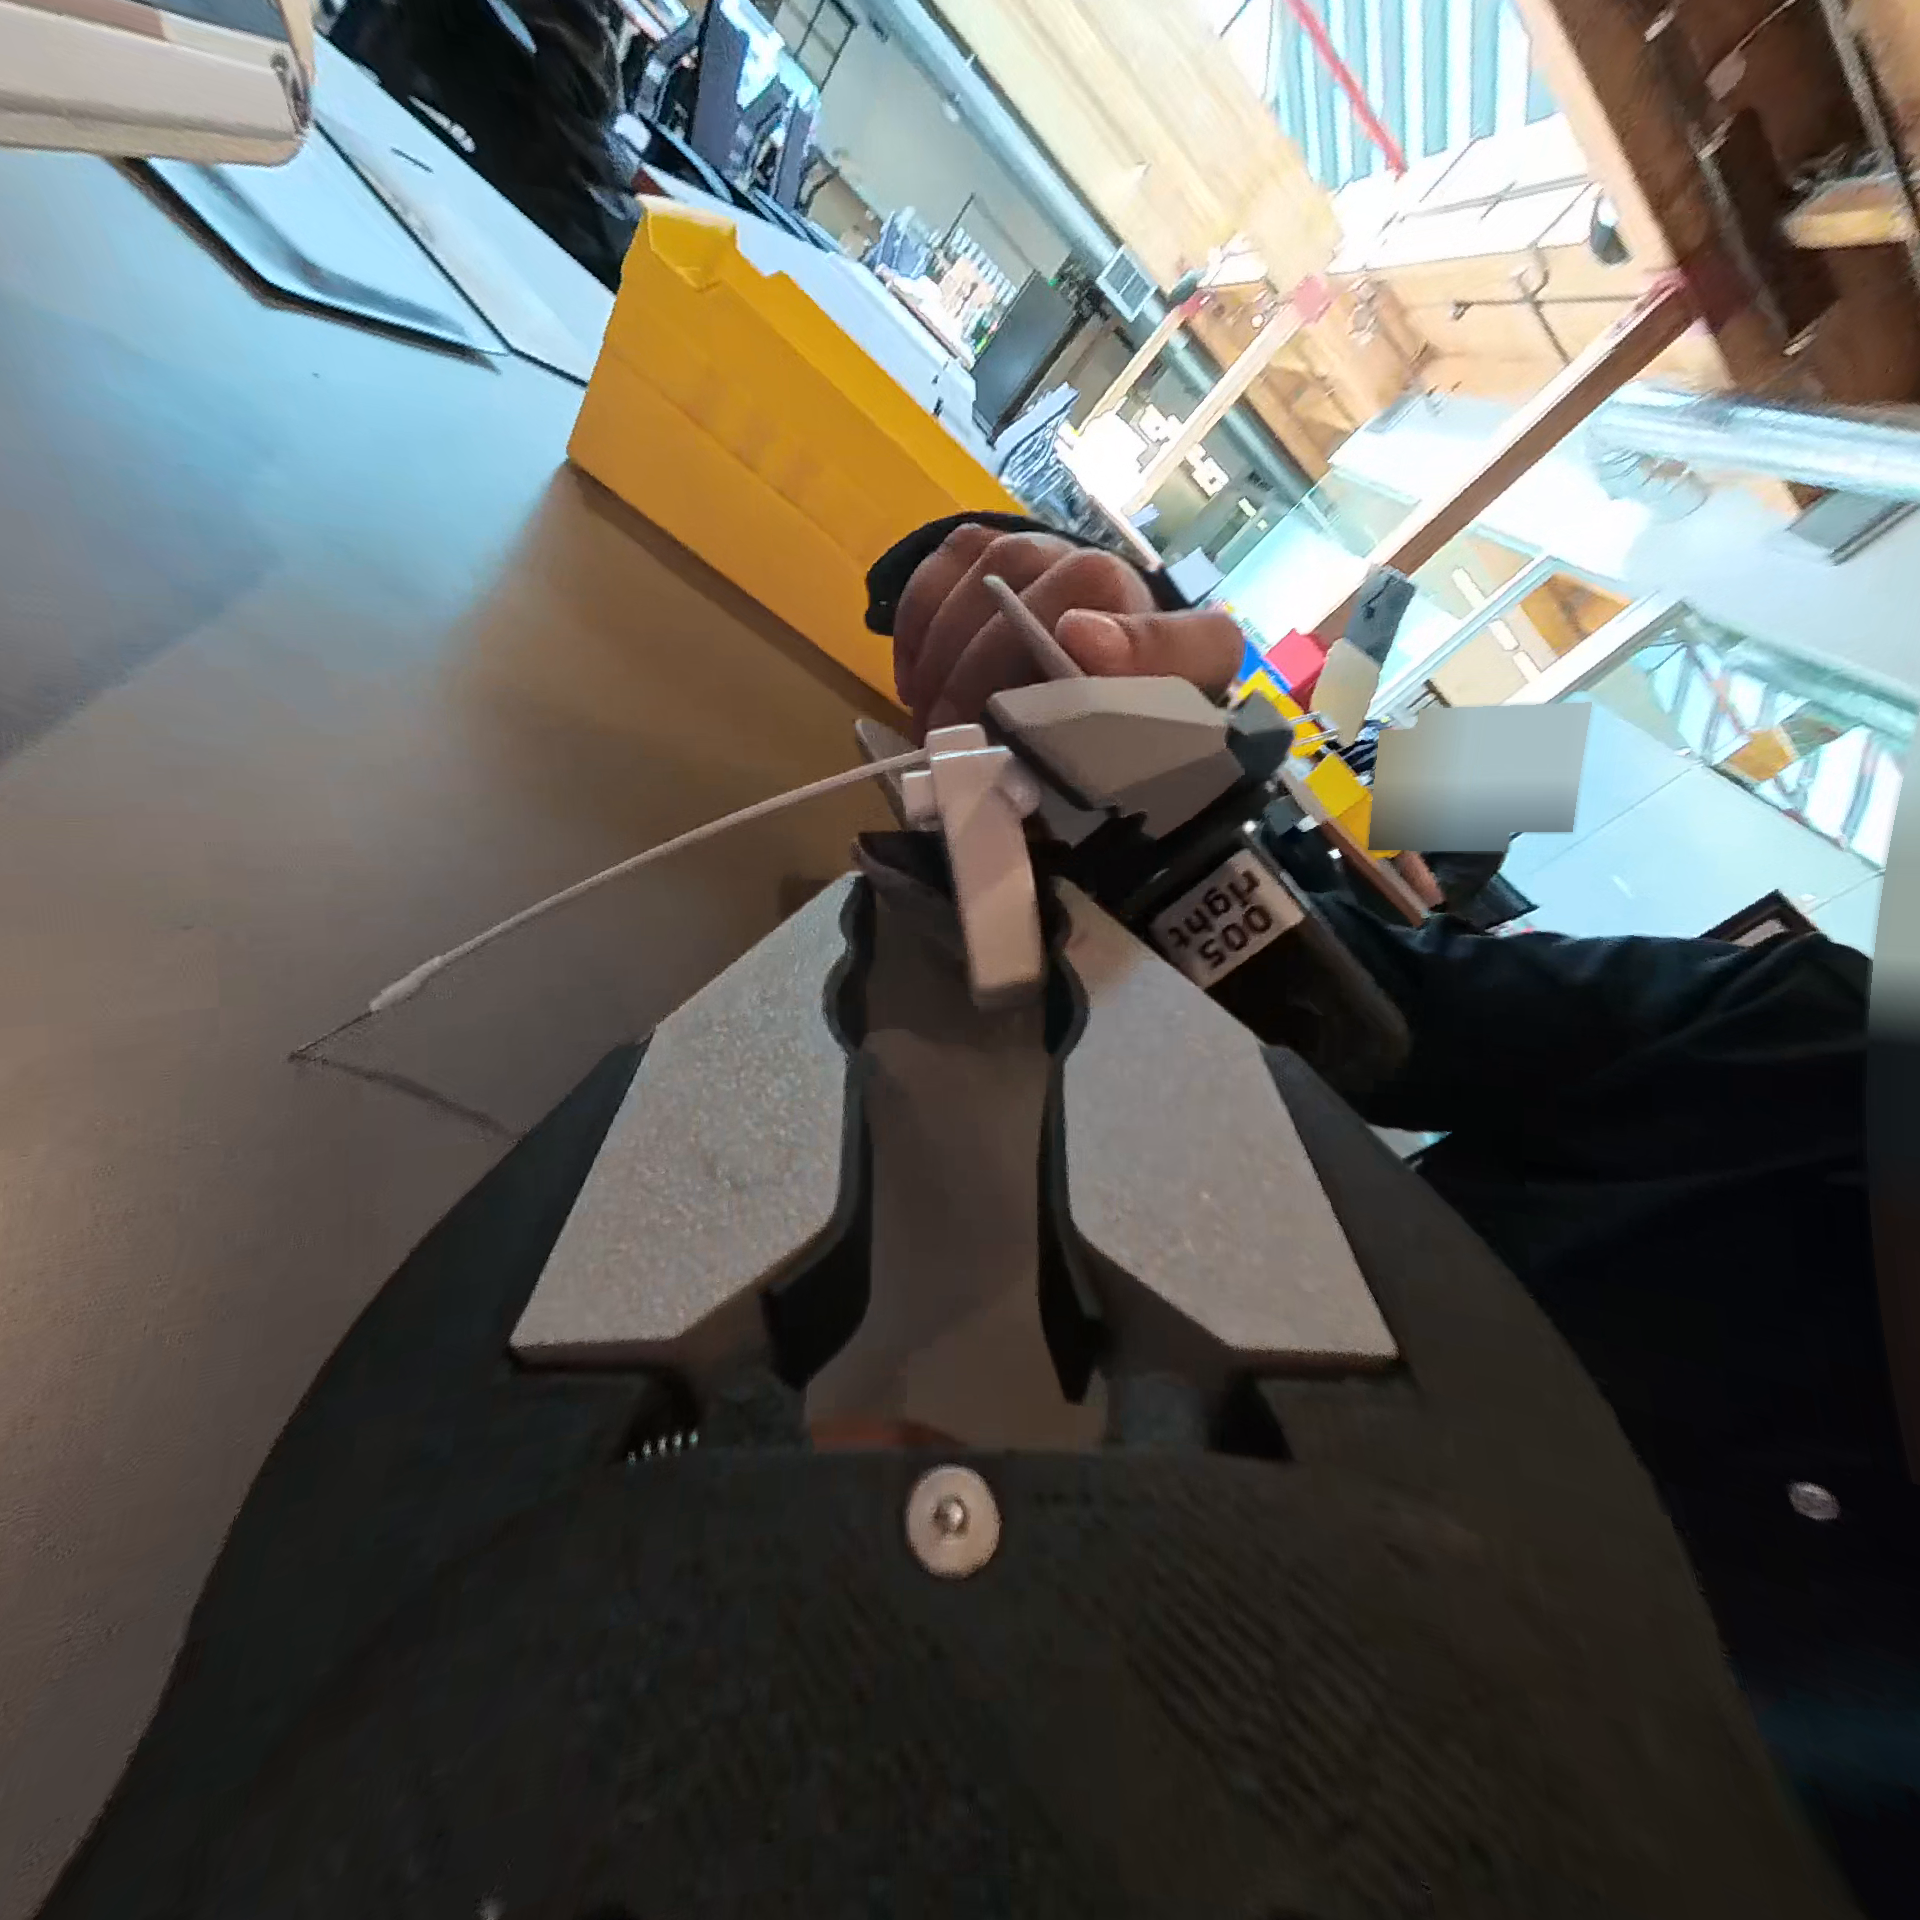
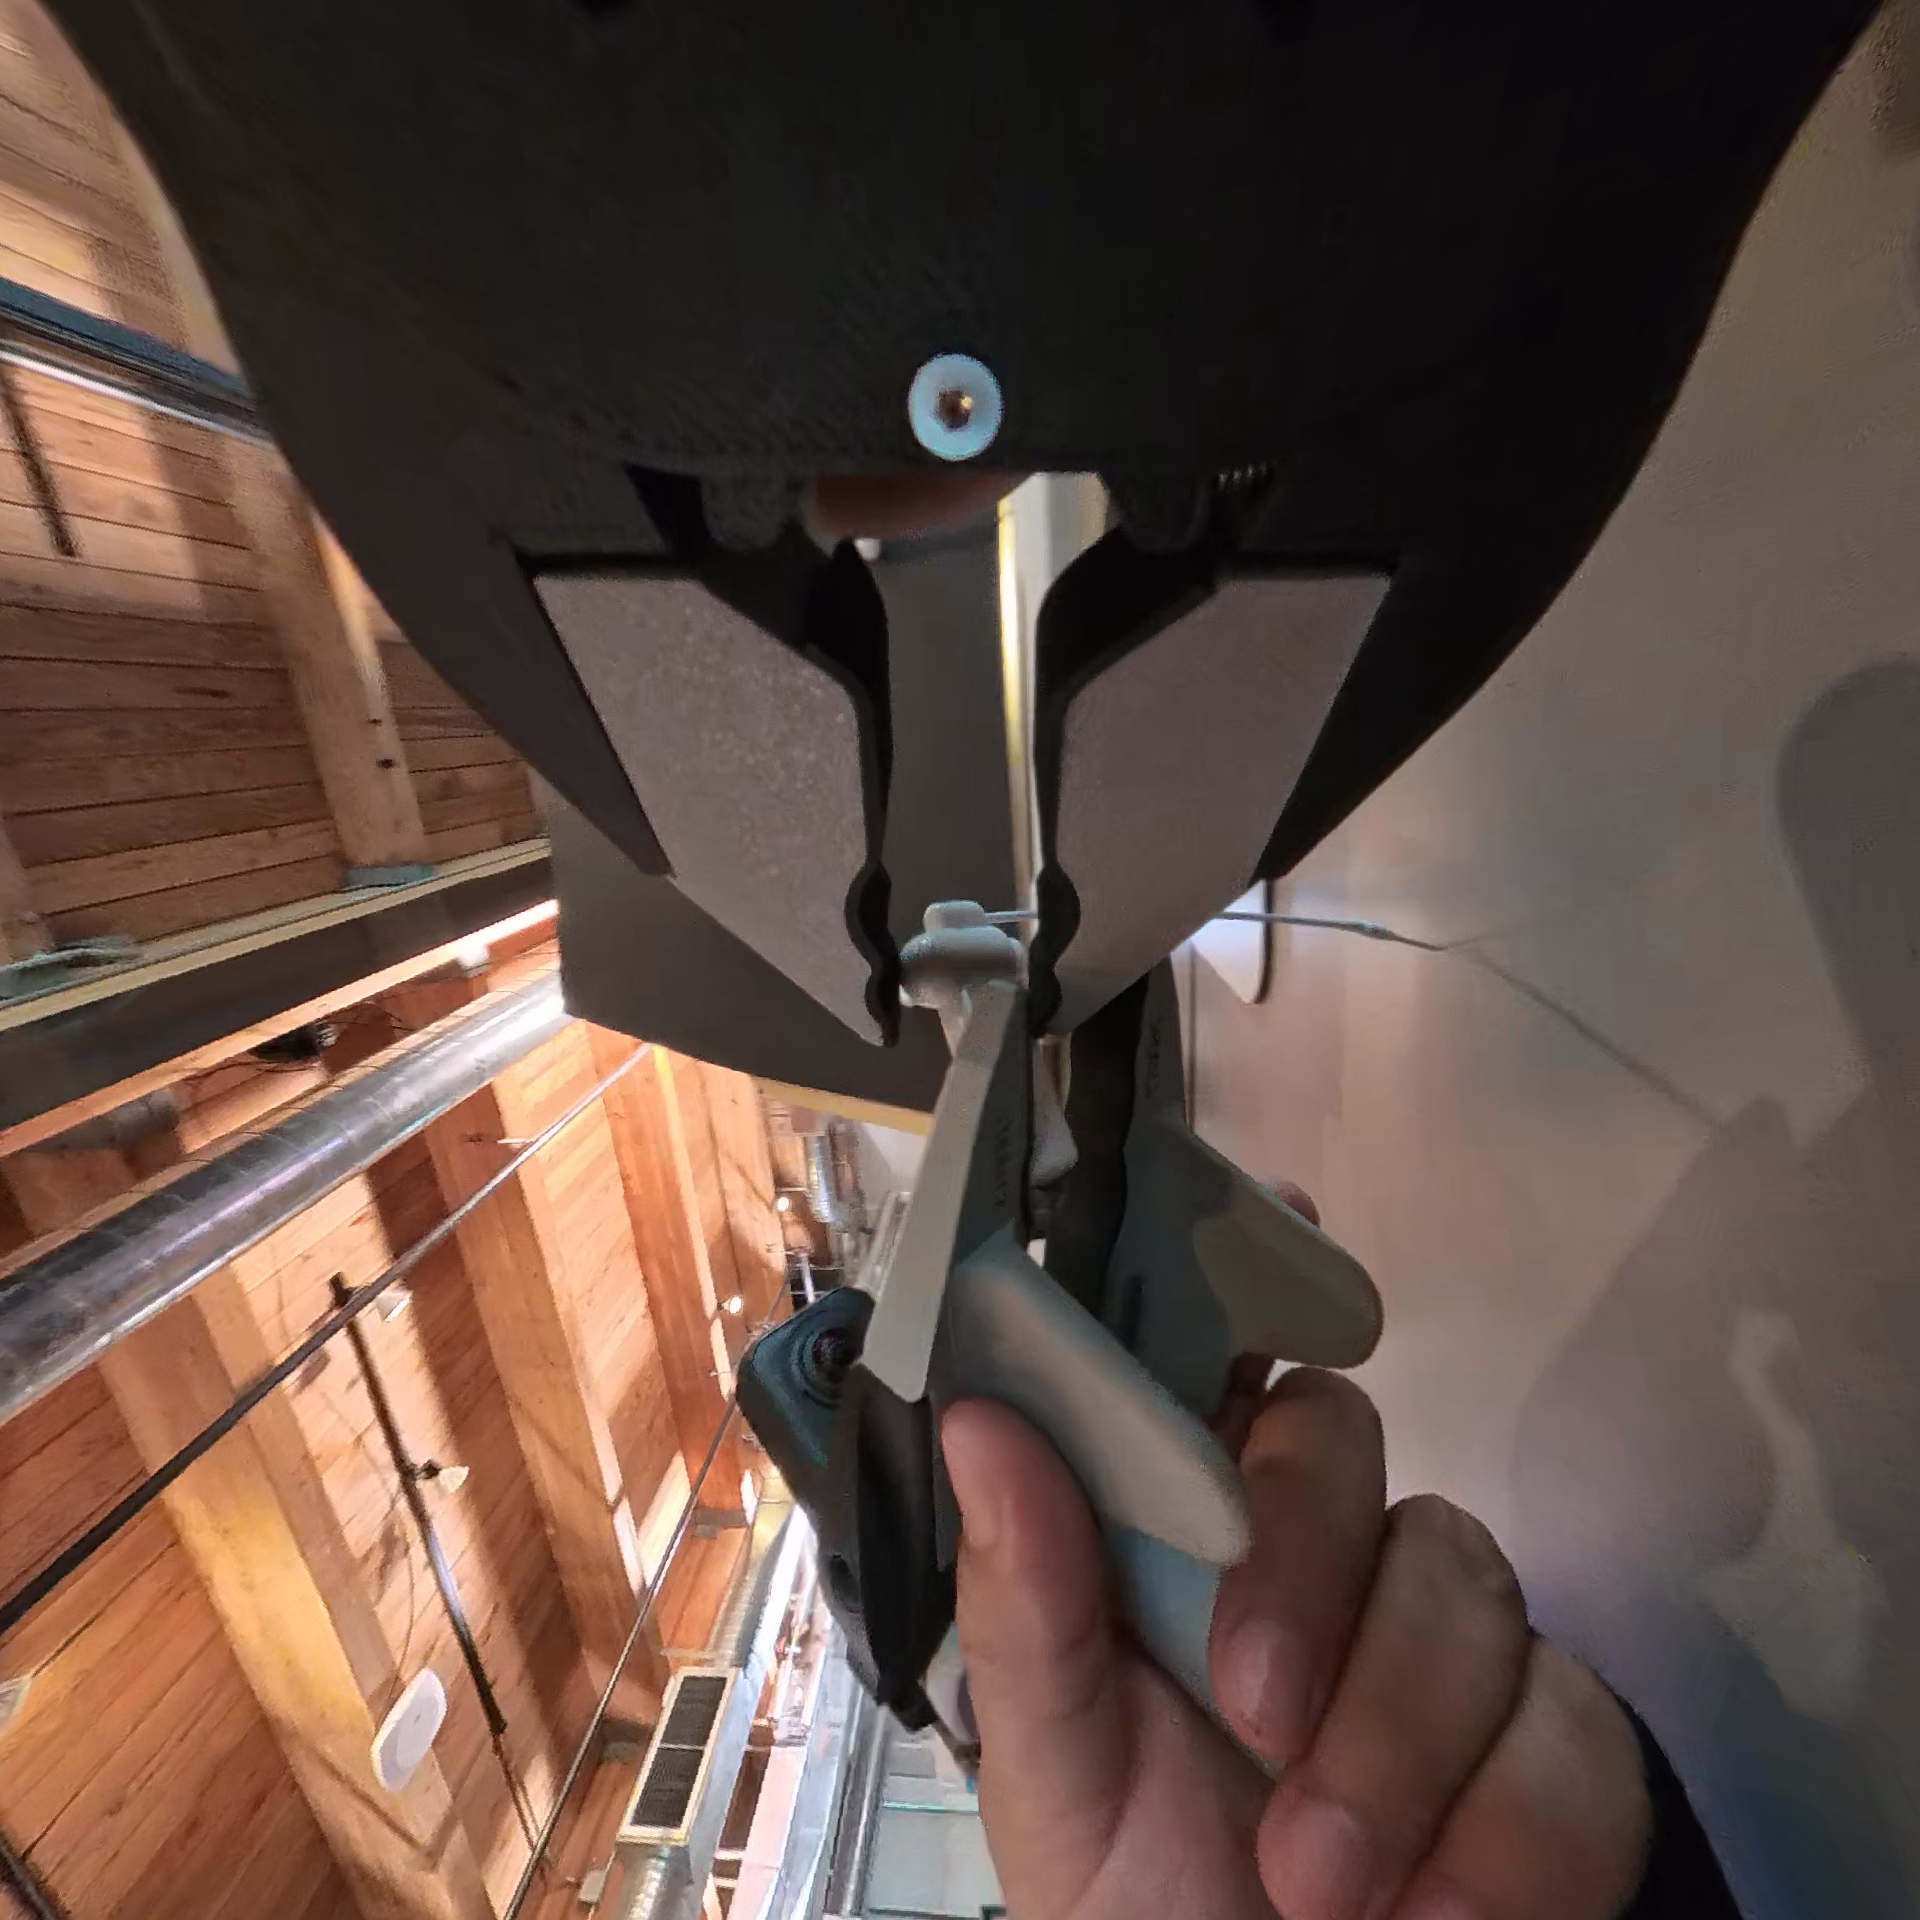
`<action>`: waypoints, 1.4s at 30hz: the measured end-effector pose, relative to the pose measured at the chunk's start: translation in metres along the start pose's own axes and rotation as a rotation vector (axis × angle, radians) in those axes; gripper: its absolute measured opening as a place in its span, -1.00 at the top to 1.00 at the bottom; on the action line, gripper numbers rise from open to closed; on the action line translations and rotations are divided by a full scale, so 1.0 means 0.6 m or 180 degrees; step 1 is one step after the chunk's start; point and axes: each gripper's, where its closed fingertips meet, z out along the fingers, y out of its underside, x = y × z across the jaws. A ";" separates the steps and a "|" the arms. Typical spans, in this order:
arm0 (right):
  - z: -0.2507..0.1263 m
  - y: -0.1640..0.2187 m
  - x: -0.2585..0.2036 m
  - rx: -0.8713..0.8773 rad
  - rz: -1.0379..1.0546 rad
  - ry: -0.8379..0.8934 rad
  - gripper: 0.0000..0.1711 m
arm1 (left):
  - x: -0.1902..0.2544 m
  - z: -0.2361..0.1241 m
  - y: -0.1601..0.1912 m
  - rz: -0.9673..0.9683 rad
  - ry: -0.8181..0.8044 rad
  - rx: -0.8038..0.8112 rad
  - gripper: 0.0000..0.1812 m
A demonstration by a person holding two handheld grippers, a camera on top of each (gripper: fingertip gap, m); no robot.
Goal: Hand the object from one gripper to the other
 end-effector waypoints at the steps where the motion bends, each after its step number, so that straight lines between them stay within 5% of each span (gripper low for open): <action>1: 0.000 0.002 -0.004 -0.0003 0.0156 -0.0084 0.74 | -0.004 0.001 0.004 0.0040 -0.0047 -0.0051 0.69; 4: -0.006 0.020 -0.018 -0.0045 0.0864 -0.0473 0.72 | -0.014 -0.002 0.011 0.0145 -0.0139 -0.0125 0.86; 11: -0.026 0.049 -0.037 0.0069 0.2280 -0.1032 0.80 | -0.034 -0.001 0.012 0.0602 -0.0582 -0.0223 0.87; 17: -0.025 0.057 -0.034 0.0103 0.3888 -0.1528 0.64 | -0.082 -0.025 -0.027 0.2437 -0.2095 -0.0321 0.87; 25: -0.018 0.039 0.001 0.0665 0.6210 -0.2161 0.44 | -0.042 -0.021 -0.061 0.3958 -0.2798 -0.0142 0.87; 29: -0.013 0.015 0.015 0.0936 0.6394 -0.2209 0.50 | -0.044 -0.018 -0.062 0.4162 -0.2991 -0.0222 0.87; 31: -0.008 0.015 0.016 0.0941 0.6457 -0.2156 0.82 | -0.045 -0.019 -0.063 0.4234 -0.3046 -0.0243 0.87; 35: -0.003 0.022 0.004 0.0784 0.6365 -0.2169 0.86 | -0.063 -0.018 -0.055 0.3942 -0.3063 -0.0351 0.87; 39: 0.002 0.064 0.017 0.0374 0.5569 -0.1460 0.88 | -0.085 -0.018 -0.038 0.2801 -0.2581 -0.0232 0.72; 42: -0.007 0.109 0.040 -0.0104 0.4122 -0.0588 0.88 | -0.082 -0.021 -0.037 0.1865 -0.2041 0.0052 0.60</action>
